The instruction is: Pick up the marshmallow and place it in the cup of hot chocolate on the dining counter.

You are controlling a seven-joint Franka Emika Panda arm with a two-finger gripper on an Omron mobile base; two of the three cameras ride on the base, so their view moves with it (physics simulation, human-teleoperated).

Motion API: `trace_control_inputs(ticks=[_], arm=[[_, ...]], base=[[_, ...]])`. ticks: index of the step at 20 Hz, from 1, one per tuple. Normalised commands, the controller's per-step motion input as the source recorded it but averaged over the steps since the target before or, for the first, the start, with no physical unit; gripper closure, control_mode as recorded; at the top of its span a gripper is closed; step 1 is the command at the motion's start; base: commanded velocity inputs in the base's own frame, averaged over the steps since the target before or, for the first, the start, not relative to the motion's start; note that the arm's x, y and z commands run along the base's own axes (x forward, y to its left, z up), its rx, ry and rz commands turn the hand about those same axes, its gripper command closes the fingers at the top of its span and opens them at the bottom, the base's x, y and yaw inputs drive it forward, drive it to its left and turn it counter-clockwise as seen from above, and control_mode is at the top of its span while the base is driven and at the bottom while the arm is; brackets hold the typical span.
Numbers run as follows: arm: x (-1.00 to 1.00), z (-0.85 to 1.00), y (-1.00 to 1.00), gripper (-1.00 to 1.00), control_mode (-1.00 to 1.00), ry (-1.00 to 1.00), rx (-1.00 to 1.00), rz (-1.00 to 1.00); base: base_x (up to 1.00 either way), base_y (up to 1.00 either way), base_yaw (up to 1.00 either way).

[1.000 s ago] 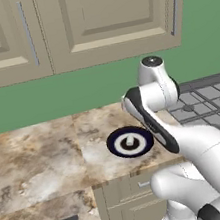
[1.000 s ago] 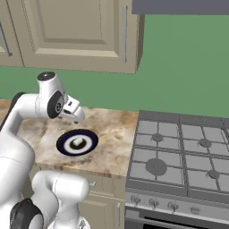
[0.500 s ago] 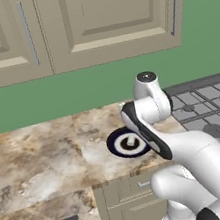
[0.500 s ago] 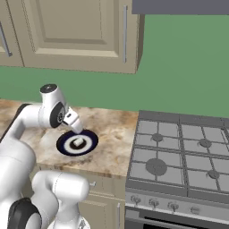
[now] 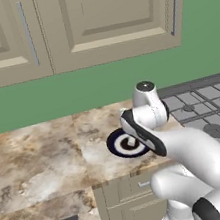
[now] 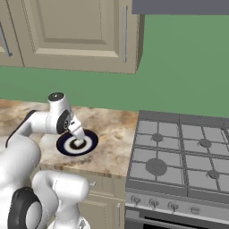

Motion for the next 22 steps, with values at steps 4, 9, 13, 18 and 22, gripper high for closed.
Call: trace_control_inputs(ticks=[4,9,13,18,22], arm=[[0.10,-0.30,0.03,-1.00,-1.00,0.05,0.00,-0.10],[0.15,-0.31,0.00,-1.00,-1.00,0.04,0.00,-0.08],[0.17,-0.28,0.00,-1.00,-1.00,0.05,0.00,-0.08],[0.21,-0.30,0.00,-1.00,-1.00,0.04,0.00,-0.05],[0.38,-0.31,0.04,-1.00,-1.00,0.07,0.01,0.00]], base=[[0.00,0.00,0.00],[0.00,0.00,0.00],[0.00,0.00,0.00],[0.00,0.00,0.00],[0.00,0.00,0.00]])
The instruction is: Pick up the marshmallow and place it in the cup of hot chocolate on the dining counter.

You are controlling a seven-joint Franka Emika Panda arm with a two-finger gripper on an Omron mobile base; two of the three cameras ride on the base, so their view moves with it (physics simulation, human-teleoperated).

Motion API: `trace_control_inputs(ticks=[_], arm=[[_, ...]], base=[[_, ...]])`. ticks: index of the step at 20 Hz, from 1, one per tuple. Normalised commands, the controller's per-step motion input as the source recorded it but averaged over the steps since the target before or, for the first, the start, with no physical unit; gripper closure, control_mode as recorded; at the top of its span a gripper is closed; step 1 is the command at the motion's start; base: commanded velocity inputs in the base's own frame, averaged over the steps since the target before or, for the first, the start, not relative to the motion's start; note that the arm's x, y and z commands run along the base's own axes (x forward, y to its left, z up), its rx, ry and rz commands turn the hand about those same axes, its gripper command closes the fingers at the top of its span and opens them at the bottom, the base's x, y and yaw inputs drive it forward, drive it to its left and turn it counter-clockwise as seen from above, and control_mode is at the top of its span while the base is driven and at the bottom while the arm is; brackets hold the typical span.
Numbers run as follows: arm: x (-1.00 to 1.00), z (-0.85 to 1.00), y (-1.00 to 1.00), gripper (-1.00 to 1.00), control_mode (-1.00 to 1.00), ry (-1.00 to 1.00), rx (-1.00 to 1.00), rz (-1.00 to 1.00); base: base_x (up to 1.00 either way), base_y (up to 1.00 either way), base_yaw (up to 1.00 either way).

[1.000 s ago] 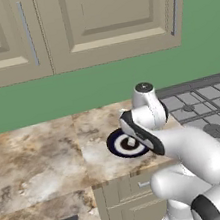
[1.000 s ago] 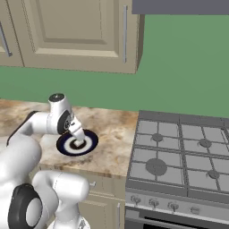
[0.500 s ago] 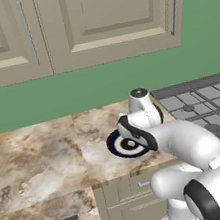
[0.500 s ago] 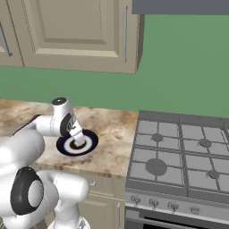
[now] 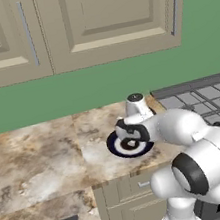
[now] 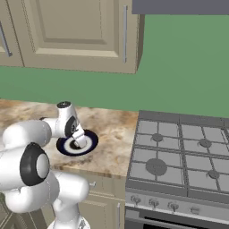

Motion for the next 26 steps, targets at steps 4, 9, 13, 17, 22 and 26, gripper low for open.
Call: trace_control_inputs(ticks=[4,9,13,17,22,26], arm=[[0.33,-0.25,0.09,-1.00,-1.00,0.12,0.00,0.00],[0.34,-0.22,0.01,-1.00,-1.00,0.10,0.02,0.00],[0.35,-0.20,0.00,-1.00,-1.00,0.08,0.02,0.00],[0.13,-0.33,0.08,-1.00,-1.00,0.01,0.00,0.00],[-0.07,-0.52,0.19,-1.00,-1.00,-0.07,0.00,0.00],[-0.16,-0.47,0.11,-1.00,-1.00,-0.13,0.04,-0.01]], base=[[0.00,0.00,0.00],[0.00,0.00,0.00],[0.00,0.00,0.00],[0.00,0.00,0.00],[0.00,0.00,0.00],[0.00,0.00,0.00]])
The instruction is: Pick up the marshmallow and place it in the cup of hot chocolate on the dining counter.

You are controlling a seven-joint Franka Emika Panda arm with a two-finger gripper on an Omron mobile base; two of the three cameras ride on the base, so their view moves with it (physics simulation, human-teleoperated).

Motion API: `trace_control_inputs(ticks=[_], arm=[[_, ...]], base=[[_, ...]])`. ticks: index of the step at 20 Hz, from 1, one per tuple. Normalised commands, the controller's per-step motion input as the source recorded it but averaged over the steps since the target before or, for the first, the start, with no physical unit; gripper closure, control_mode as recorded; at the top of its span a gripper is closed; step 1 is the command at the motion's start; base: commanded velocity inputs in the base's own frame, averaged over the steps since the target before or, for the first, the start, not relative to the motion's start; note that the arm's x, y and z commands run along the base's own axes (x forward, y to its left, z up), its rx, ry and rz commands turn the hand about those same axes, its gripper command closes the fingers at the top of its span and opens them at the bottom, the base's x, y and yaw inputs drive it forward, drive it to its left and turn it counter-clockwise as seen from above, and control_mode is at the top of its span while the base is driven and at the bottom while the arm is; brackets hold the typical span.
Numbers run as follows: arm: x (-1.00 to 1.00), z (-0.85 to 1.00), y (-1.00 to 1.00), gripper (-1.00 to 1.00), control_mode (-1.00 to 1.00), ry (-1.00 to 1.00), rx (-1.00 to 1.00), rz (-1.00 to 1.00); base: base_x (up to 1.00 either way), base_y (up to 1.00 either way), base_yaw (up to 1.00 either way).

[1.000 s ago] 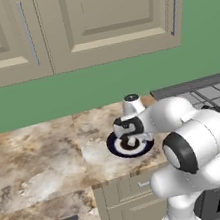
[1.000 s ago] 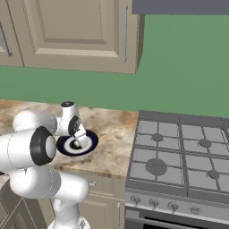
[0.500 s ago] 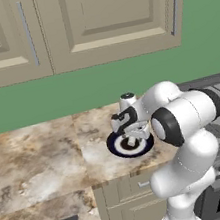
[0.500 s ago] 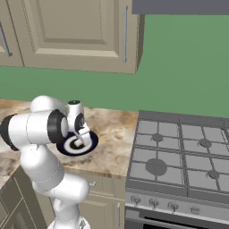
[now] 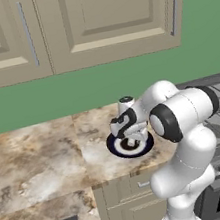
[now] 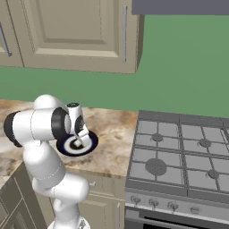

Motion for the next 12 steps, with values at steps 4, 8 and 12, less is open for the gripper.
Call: trace_control_inputs(ticks=[4,8,12], arm=[[-0.08,-0.49,0.05,1.00,-1.00,-0.02,0.04,-0.01],[-0.50,-0.45,0.00,1.00,-1.00,0.00,0.05,0.00],[-0.38,-0.16,0.00,1.00,-1.00,0.00,0.00,0.00]], base=[[0.00,0.00,0.00],[0.00,0.00,0.00],[0.00,0.00,0.00]])
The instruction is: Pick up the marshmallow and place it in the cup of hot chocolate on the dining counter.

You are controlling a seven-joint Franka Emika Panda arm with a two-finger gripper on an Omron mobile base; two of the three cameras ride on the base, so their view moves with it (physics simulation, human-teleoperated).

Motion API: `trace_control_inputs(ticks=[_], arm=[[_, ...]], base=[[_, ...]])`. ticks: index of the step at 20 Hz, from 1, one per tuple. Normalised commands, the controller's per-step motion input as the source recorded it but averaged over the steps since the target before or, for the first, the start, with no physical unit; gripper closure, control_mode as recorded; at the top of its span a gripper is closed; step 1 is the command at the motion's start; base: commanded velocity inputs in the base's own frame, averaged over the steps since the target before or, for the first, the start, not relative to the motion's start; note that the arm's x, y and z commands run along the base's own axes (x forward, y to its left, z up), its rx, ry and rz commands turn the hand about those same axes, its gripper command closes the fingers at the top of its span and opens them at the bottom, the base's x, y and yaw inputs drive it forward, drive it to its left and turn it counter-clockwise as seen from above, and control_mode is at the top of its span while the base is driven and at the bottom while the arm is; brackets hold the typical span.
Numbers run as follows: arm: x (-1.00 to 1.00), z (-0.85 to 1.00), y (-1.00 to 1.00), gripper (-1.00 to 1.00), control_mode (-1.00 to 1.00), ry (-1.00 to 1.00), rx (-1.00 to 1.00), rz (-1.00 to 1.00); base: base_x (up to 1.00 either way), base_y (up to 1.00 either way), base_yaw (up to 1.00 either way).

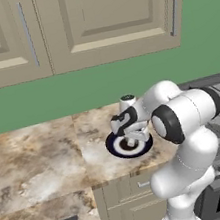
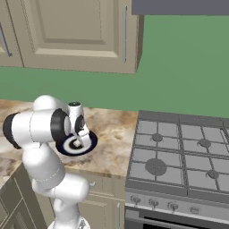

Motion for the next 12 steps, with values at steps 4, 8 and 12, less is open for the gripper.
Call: trace_control_inputs(ticks=[4,8,12], arm=[[-0.35,-0.26,0.00,1.00,-1.00,-0.11,0.00,0.00],[-0.52,-0.06,0.00,1.00,-1.00,-0.07,0.00,0.00],[-0.38,0.58,-0.04,1.00,-1.00,-0.16,0.05,0.00]], base=[[0.00,0.00,0.00],[0.00,0.00,0.00],[0.00,0.00,0.00]])
